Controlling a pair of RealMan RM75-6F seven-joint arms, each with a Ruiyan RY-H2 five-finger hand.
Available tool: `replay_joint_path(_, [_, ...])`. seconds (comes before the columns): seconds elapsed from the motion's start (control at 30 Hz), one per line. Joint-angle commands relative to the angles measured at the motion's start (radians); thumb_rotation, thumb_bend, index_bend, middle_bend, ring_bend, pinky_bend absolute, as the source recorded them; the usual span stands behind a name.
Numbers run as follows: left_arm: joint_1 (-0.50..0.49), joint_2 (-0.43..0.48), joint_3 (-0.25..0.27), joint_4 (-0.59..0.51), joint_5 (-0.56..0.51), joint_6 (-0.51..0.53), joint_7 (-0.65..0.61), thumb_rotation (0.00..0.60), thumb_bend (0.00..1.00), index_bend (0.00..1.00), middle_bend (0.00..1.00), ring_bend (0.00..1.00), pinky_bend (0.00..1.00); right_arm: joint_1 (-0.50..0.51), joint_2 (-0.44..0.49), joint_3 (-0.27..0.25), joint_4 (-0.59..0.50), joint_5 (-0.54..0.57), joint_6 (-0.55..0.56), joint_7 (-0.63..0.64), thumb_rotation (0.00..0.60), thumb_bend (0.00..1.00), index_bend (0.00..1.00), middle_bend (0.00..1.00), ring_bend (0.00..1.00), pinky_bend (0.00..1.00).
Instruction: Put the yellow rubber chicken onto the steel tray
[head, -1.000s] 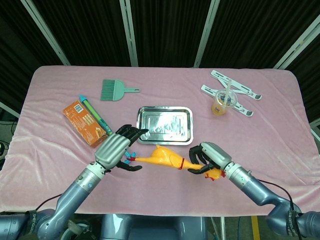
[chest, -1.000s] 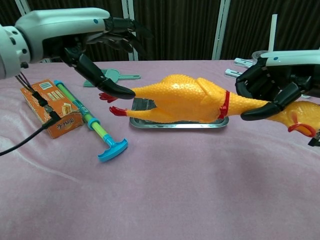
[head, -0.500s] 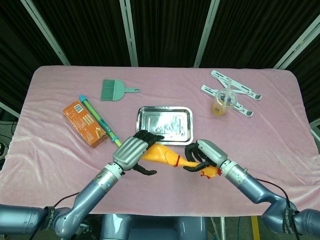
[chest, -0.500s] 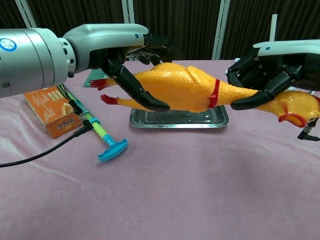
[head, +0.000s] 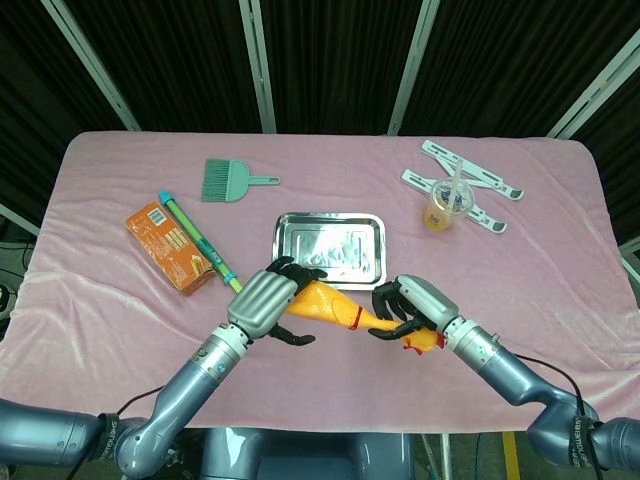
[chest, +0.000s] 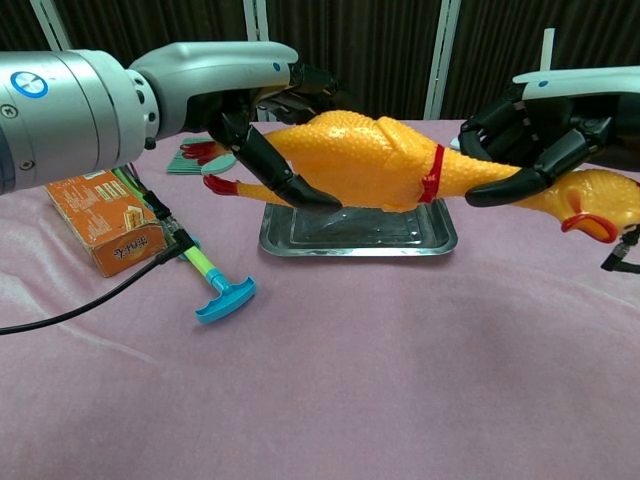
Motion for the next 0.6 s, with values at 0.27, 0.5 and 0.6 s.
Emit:
replay_joint_path(0.27, [-0.004, -0.049, 0.005, 0.042, 0.041, 0.065, -0.019, 0.600, 0.42, 0.45, 0.53, 0.45, 0.30, -0.003, 0.001, -0.006, 0.011, -0.014, 0.005, 0.024, 0.600, 0.49, 1.00, 0.79, 0.81, 0.93])
replay_joint_path(0.5, [-0.007, -0.080, 0.016, 0.080, 0.071, 0.086, -0.025, 0.600, 0.52, 0.62, 0.71, 0.60, 0.46, -0.005, 0.005, -0.011, 0.016, -0.029, 0.014, 0.052, 0.600, 0.49, 1.00, 0.79, 0.81, 0.93])
replay_joint_path(0.6, [-0.003, -0.090, 0.018, 0.090, 0.095, 0.100, -0.039, 0.600, 0.55, 0.70, 0.79, 0.67, 0.51, -0.005, 0.007, -0.011, 0.017, -0.033, 0.017, 0.055, 0.600, 0.49, 1.00, 0.79, 0.81, 0.93])
